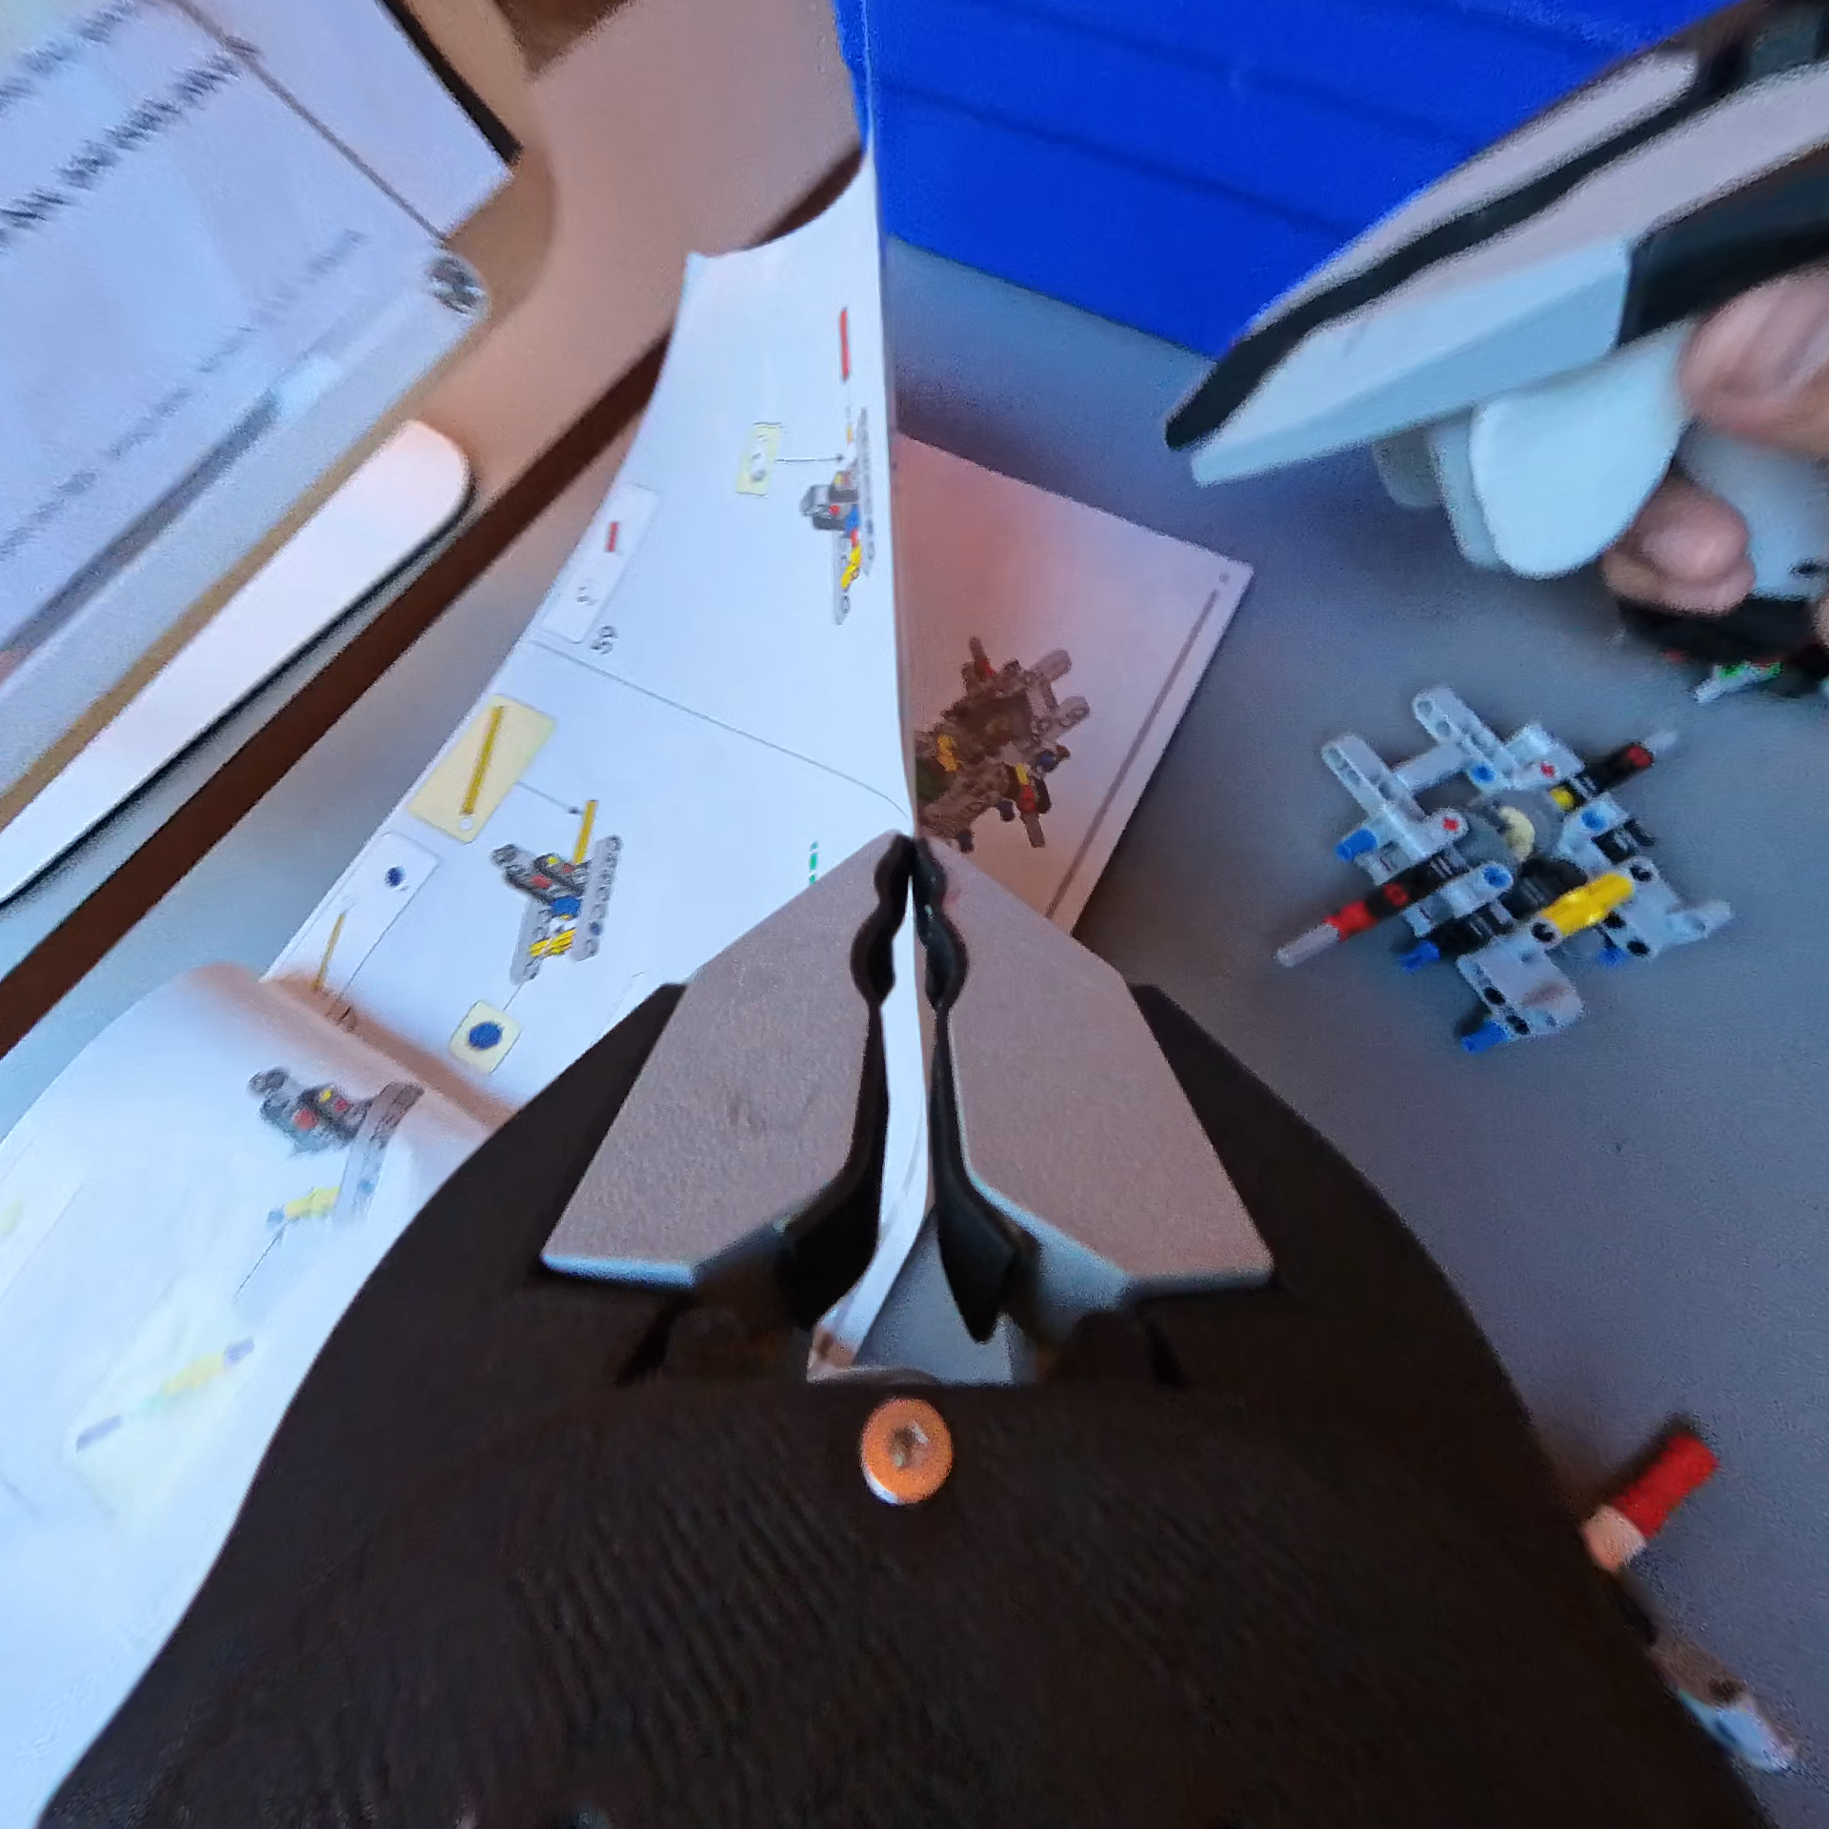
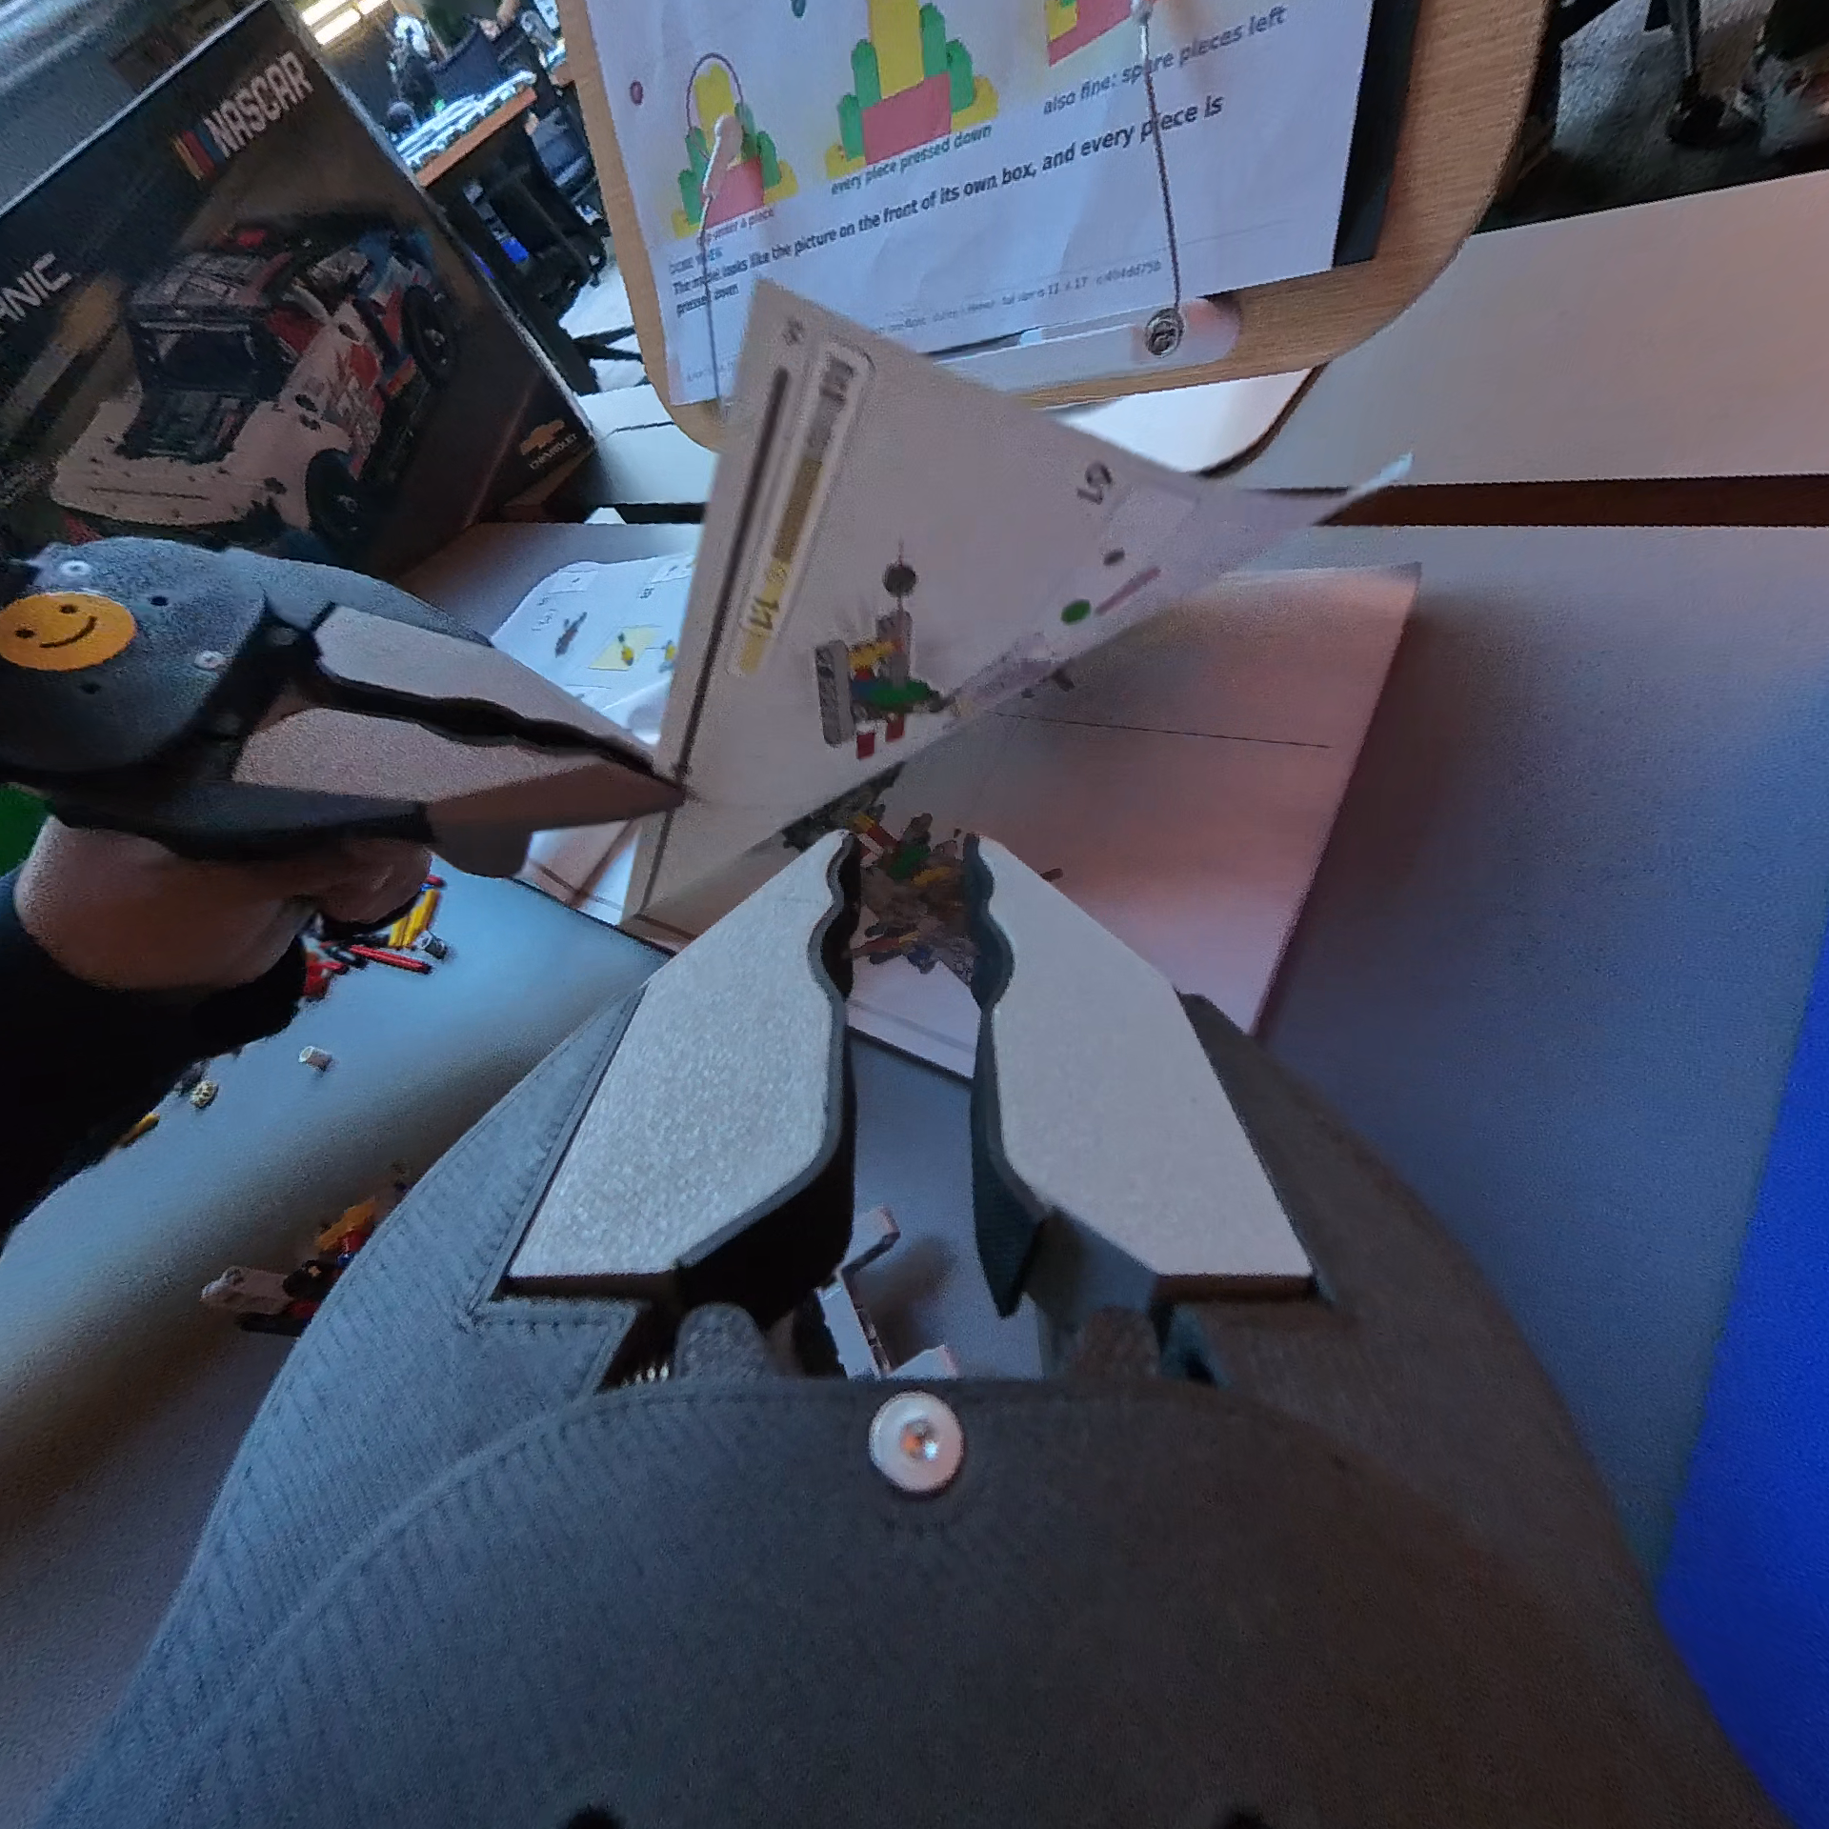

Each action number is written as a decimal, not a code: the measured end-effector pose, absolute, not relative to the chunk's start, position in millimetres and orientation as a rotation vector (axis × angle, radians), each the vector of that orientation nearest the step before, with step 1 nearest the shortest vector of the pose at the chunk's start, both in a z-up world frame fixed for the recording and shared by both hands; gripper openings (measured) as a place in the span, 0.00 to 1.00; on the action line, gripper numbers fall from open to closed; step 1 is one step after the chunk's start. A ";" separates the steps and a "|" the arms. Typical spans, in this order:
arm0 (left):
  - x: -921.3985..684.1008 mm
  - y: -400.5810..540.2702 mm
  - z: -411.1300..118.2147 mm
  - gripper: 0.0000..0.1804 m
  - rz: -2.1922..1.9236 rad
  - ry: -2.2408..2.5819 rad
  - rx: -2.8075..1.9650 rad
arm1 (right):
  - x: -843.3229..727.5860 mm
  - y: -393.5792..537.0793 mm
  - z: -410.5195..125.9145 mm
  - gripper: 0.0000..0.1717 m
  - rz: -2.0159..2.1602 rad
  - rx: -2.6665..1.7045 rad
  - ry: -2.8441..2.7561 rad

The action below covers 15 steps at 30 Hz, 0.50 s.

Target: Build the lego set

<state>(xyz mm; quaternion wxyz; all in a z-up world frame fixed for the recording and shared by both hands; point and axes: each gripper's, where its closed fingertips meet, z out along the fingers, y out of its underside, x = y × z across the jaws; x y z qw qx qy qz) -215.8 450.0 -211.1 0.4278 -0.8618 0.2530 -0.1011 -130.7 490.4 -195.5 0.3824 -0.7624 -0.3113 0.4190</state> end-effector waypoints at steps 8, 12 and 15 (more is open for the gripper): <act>-269.9 425.0 -194.2 0.00 -0.214 0.264 -2.065 | -141.5 480.3 -198.8 0.09 1.078 -1.923 -0.860; -290.1 406.0 -188.4 0.00 -0.247 0.164 -2.019 | -143.9 477.2 -195.6 0.09 1.054 -1.895 -0.892; -281.6 401.4 -182.3 0.00 -0.288 0.187 -1.953 | -146.4 475.1 -198.0 0.09 1.033 -1.889 -0.920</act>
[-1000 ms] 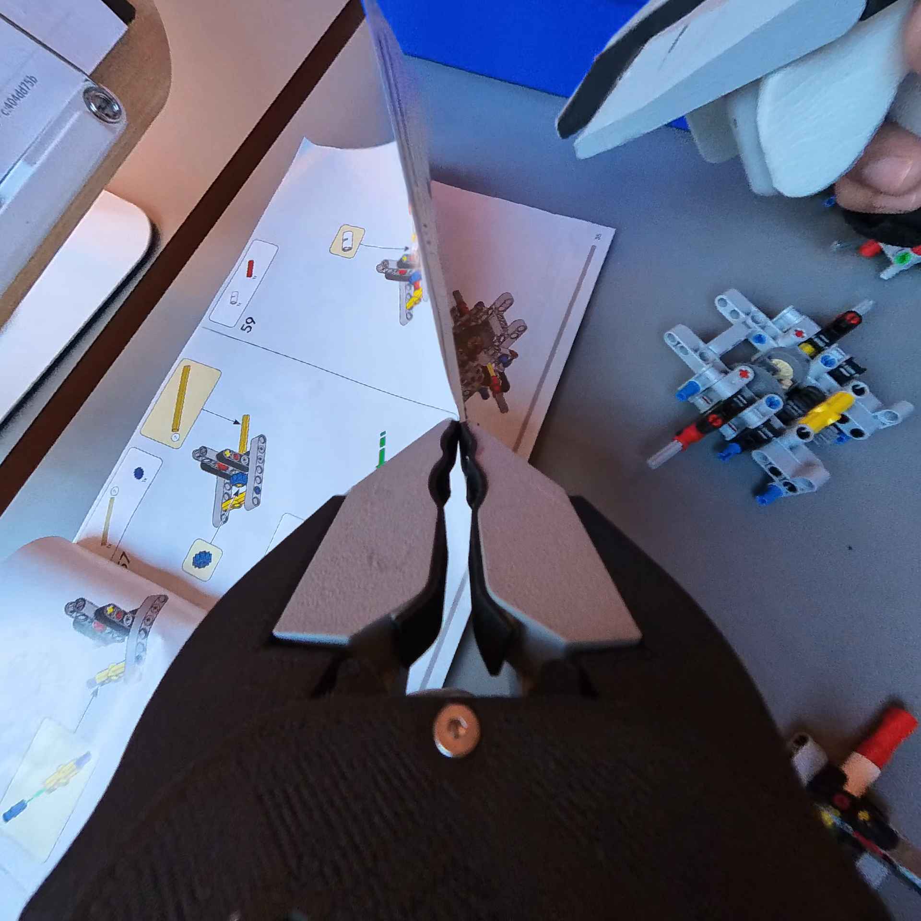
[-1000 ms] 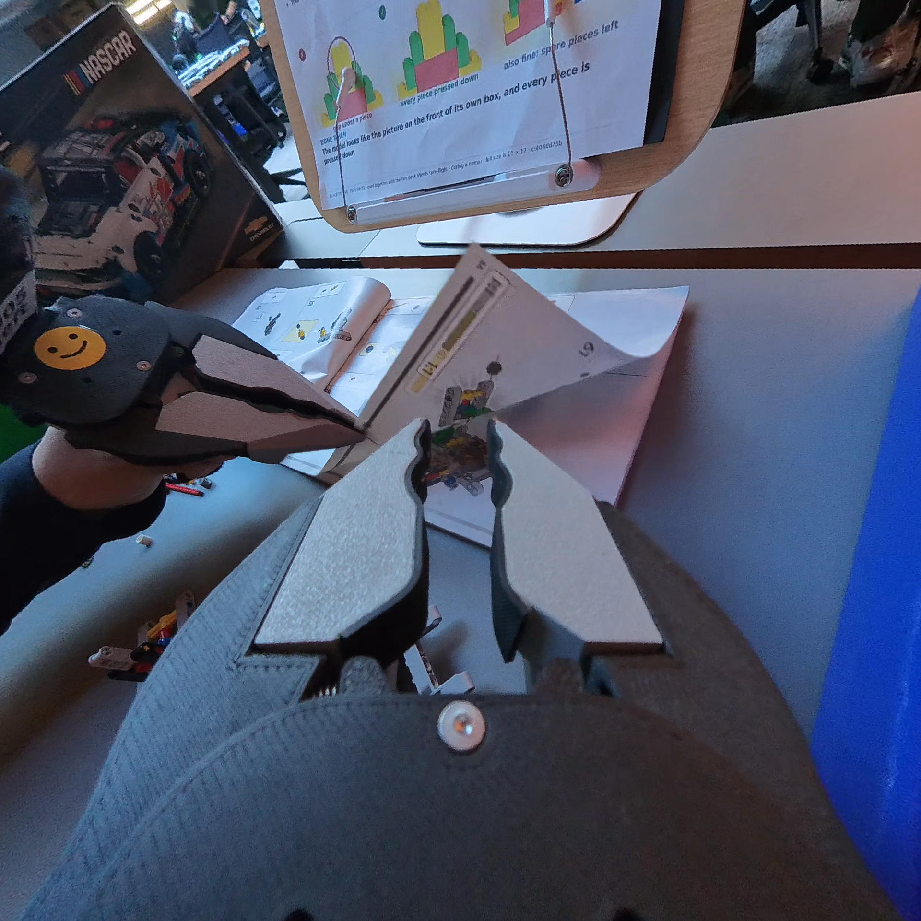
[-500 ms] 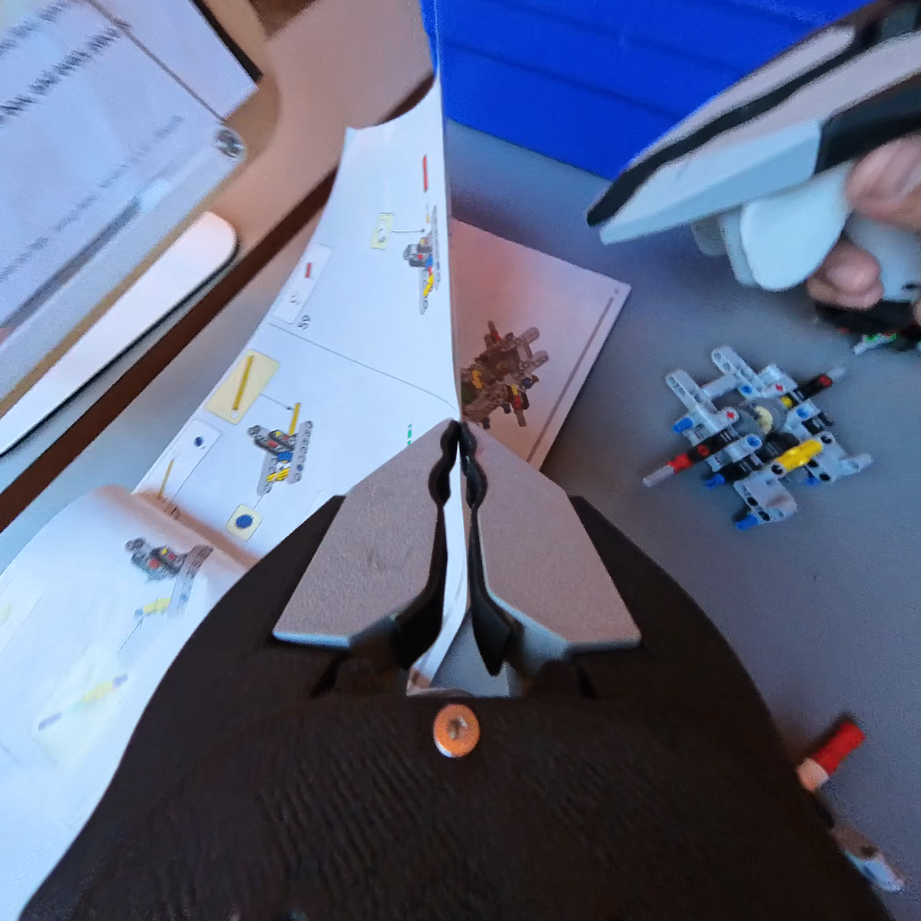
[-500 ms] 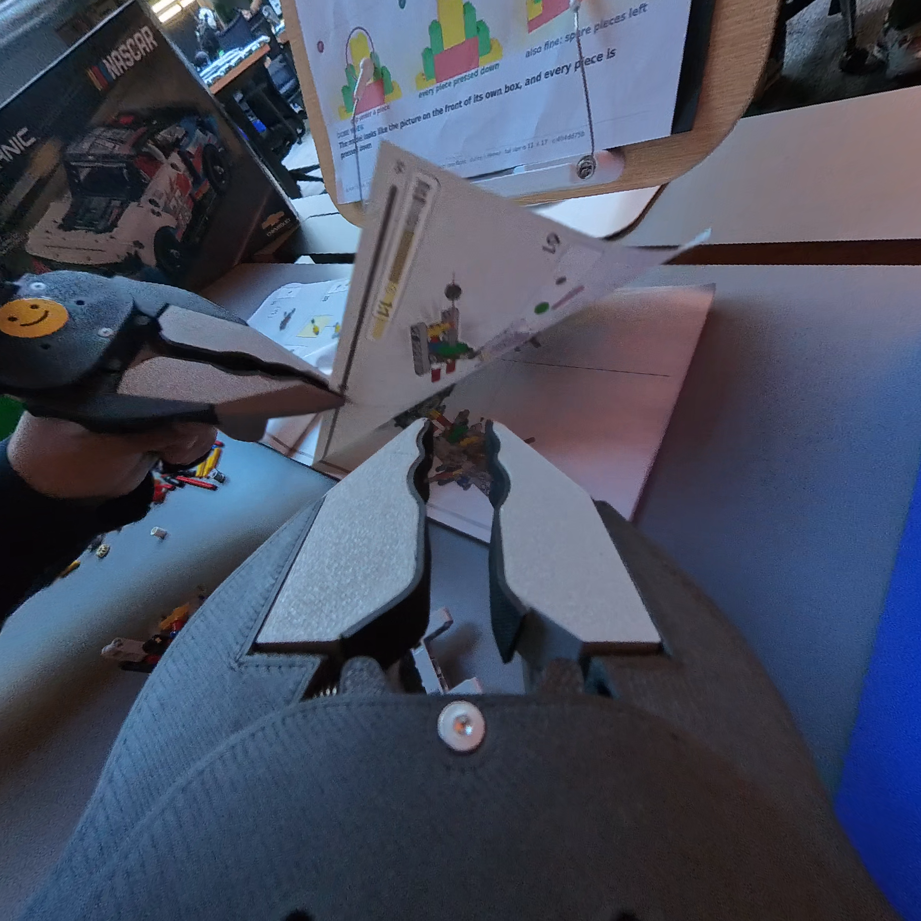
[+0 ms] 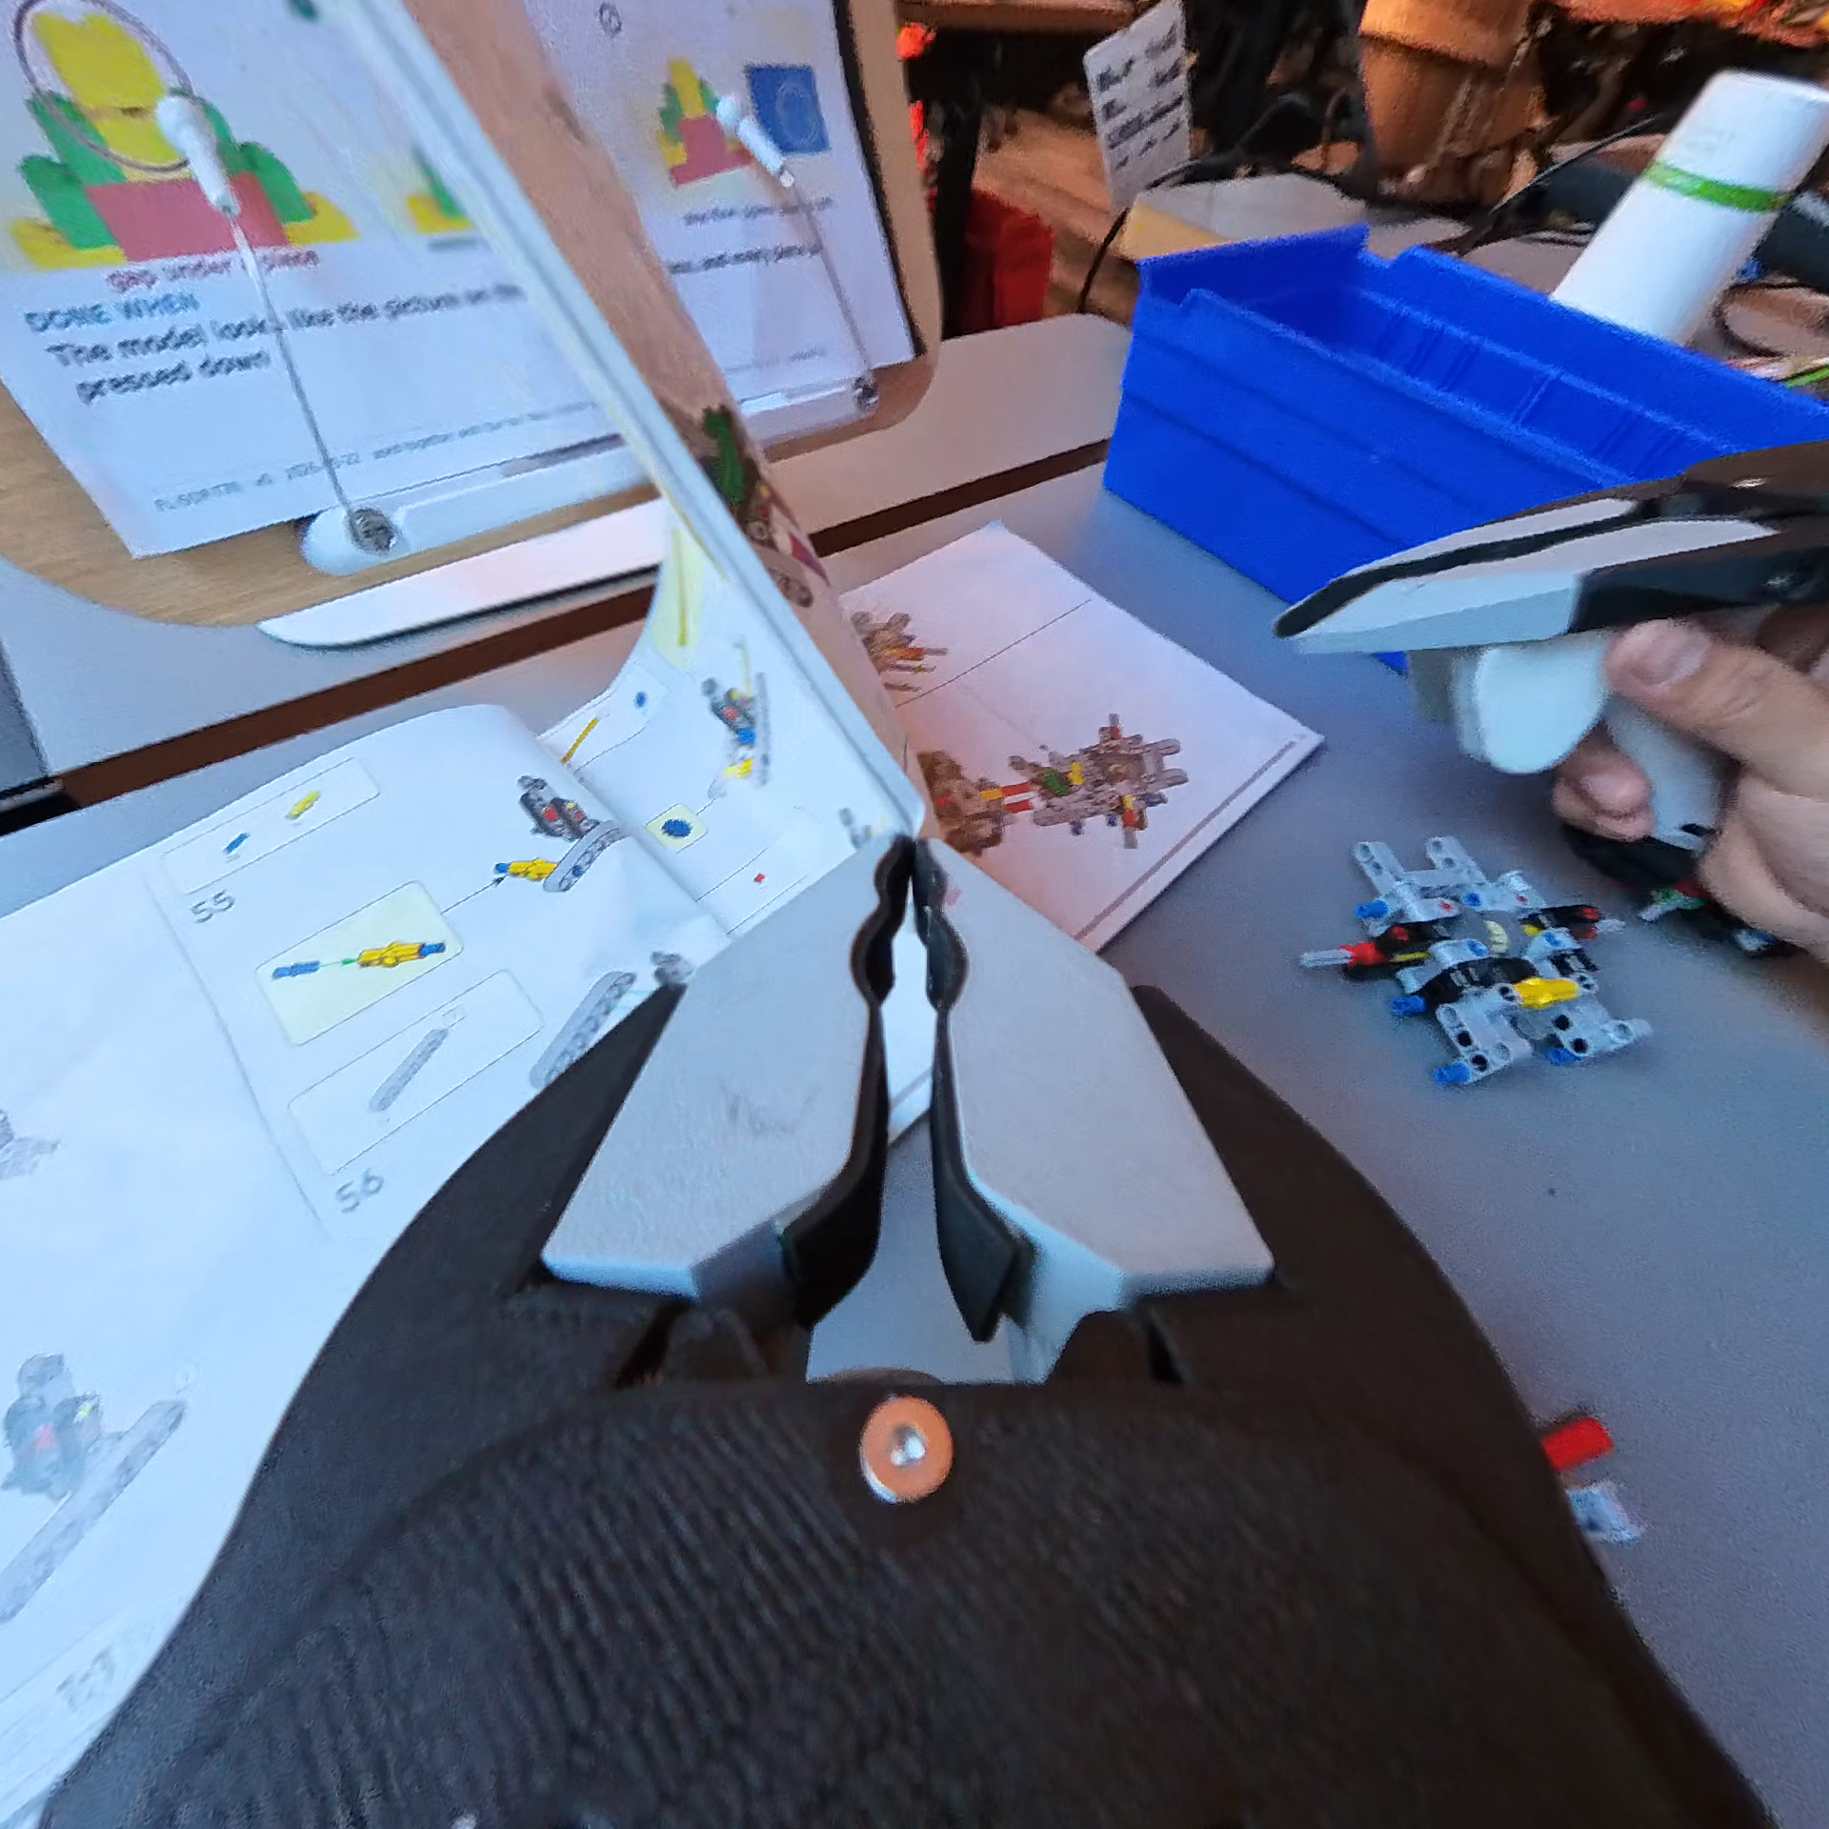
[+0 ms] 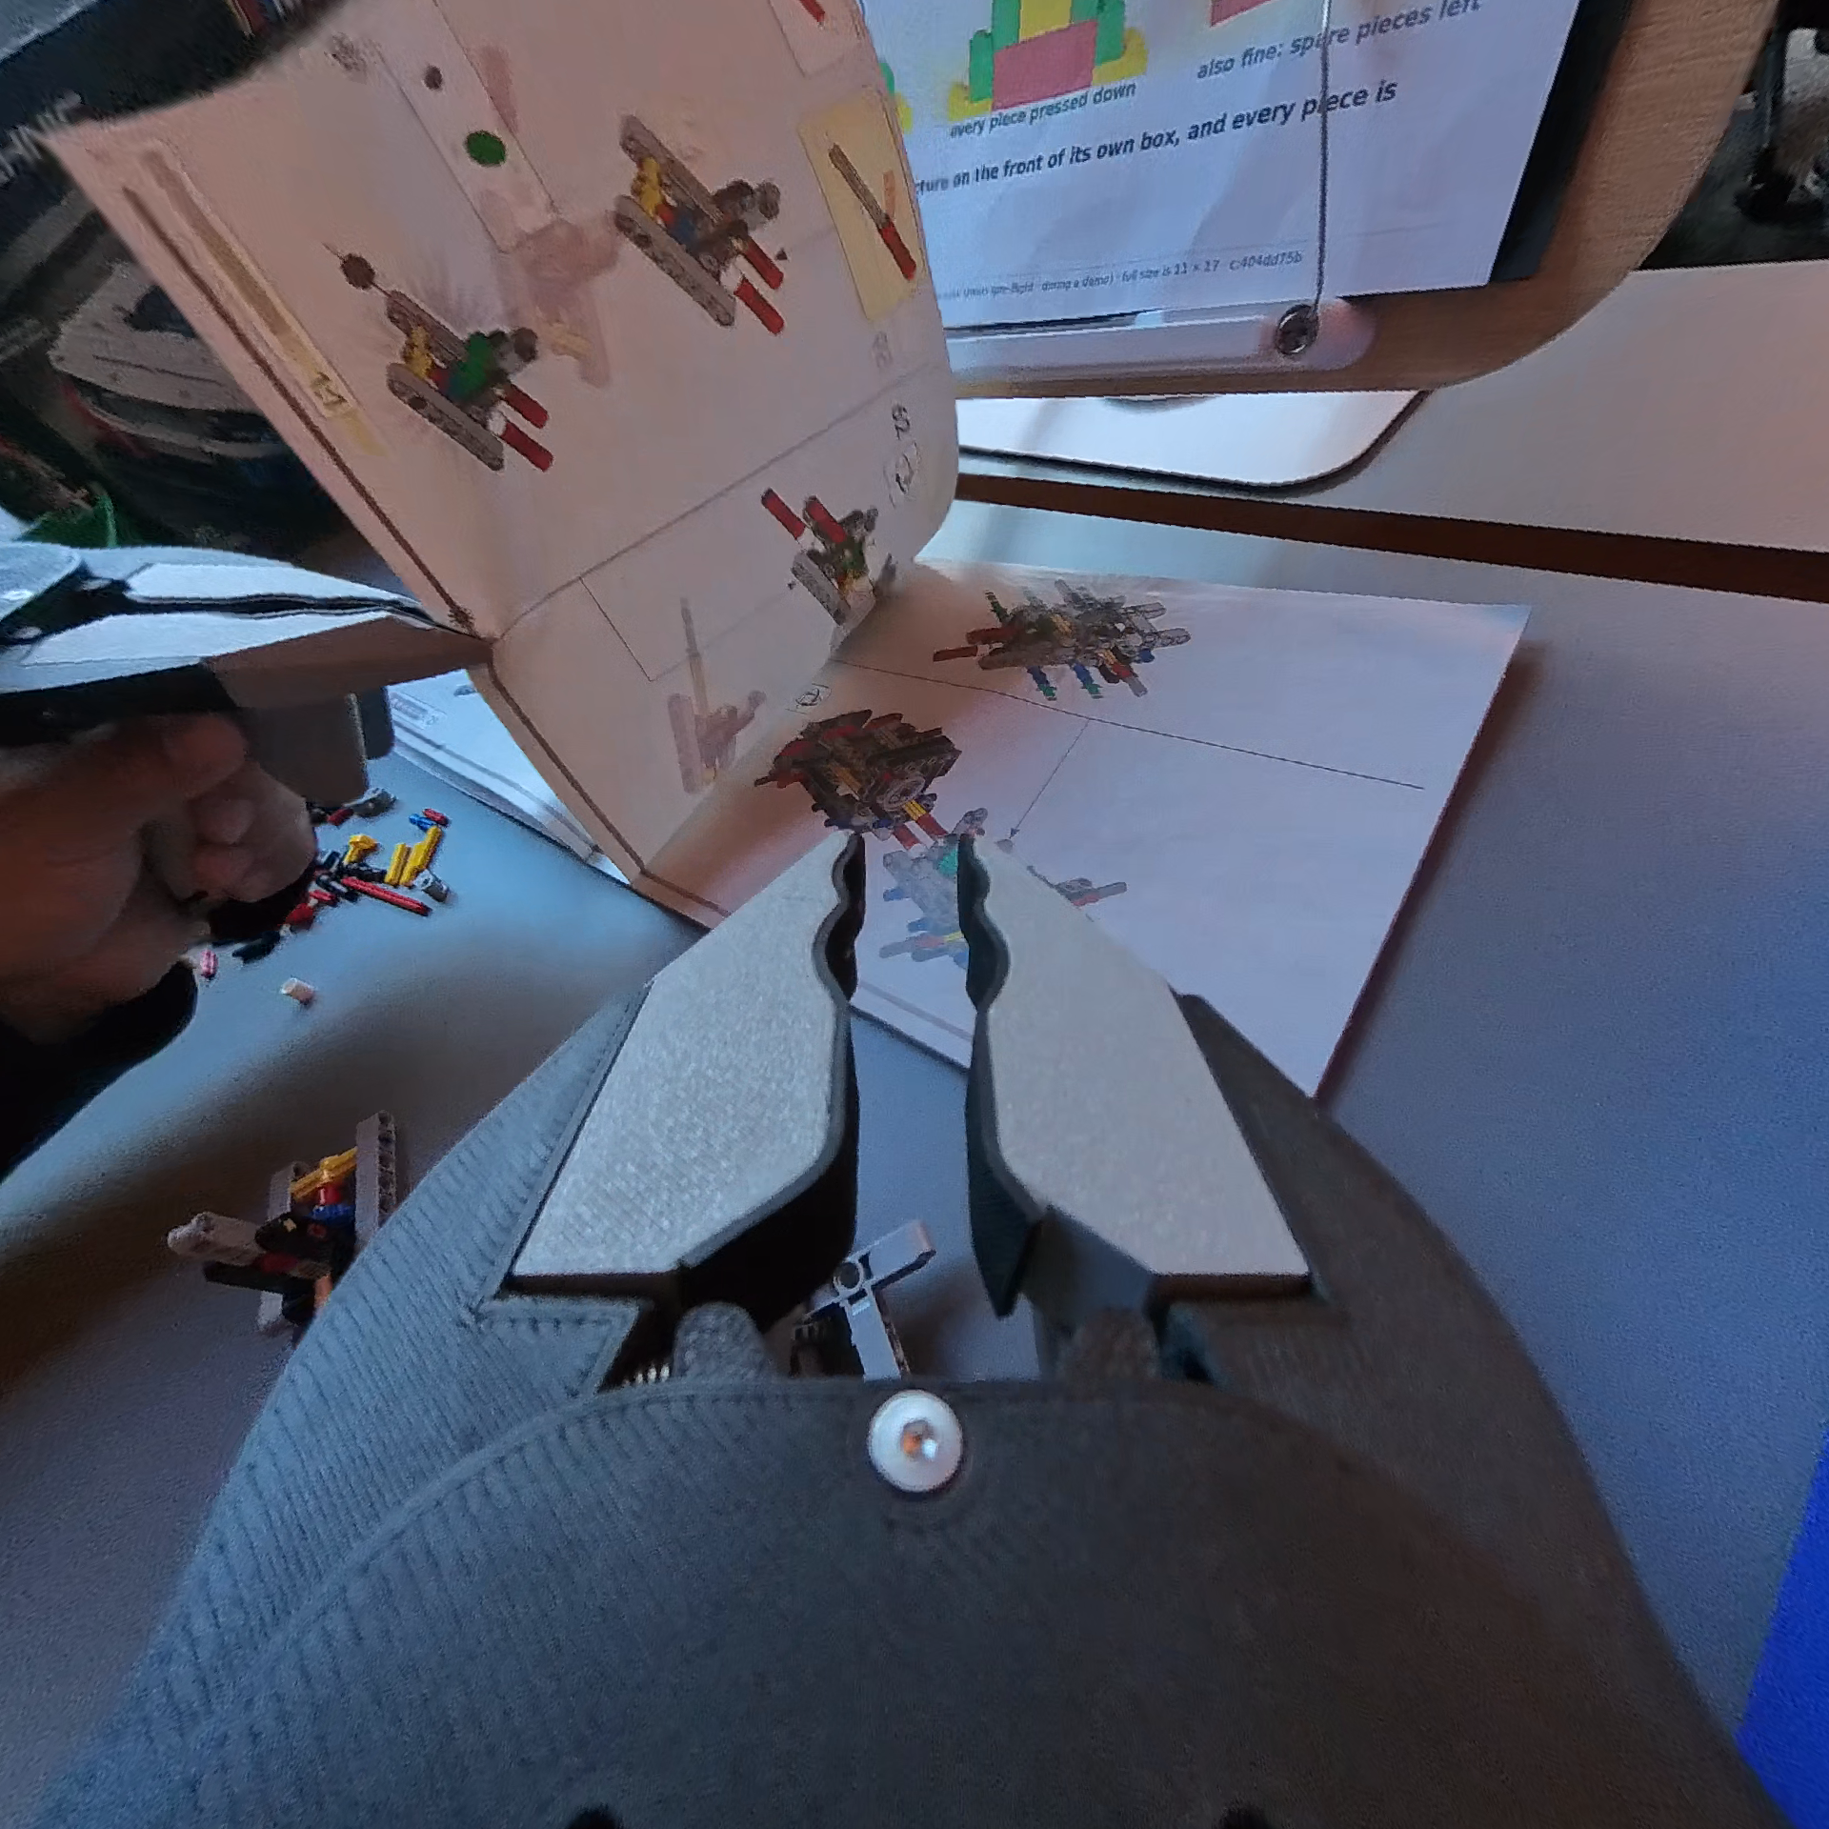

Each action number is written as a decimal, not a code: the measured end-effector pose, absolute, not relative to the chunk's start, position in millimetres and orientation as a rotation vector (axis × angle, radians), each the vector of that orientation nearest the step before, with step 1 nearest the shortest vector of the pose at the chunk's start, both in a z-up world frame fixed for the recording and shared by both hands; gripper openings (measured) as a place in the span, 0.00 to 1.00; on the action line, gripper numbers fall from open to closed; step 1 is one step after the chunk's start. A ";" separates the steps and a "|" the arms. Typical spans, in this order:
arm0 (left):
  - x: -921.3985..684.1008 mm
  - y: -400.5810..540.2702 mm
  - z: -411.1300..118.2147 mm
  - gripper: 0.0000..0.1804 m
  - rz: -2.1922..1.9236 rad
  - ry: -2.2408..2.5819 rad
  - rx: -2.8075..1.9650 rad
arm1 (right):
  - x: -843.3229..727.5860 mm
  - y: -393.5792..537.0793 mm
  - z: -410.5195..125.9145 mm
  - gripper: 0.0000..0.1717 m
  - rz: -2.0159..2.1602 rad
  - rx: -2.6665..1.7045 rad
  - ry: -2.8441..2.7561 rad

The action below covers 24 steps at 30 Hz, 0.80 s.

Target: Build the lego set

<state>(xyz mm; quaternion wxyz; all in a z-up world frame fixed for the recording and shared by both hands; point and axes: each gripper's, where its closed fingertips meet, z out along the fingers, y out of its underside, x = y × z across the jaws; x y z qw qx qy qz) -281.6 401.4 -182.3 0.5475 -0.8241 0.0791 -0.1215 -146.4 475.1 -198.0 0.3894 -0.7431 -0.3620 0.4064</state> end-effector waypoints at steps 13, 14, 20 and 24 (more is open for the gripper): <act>-215.2 370.0 -231.7 0.05 -0.247 0.597 -2.166 | -136.3 484.2 -267.4 0.08 0.523 -2.138 -1.167; -210.7 355.7 -231.7 0.10 -0.311 0.629 -2.184 | -137.2 484.3 -271.3 0.08 0.508 -2.154 -1.178; -235.2 283.4 -216.9 0.17 -0.419 0.707 -2.146 | -142.0 482.4 -270.8 0.09 0.600 -2.183 -1.189; -226.3 264.2 -212.2 0.15 -0.538 0.663 -2.018 | -141.2 483.9 -271.6 0.06 0.602 -2.193 -1.228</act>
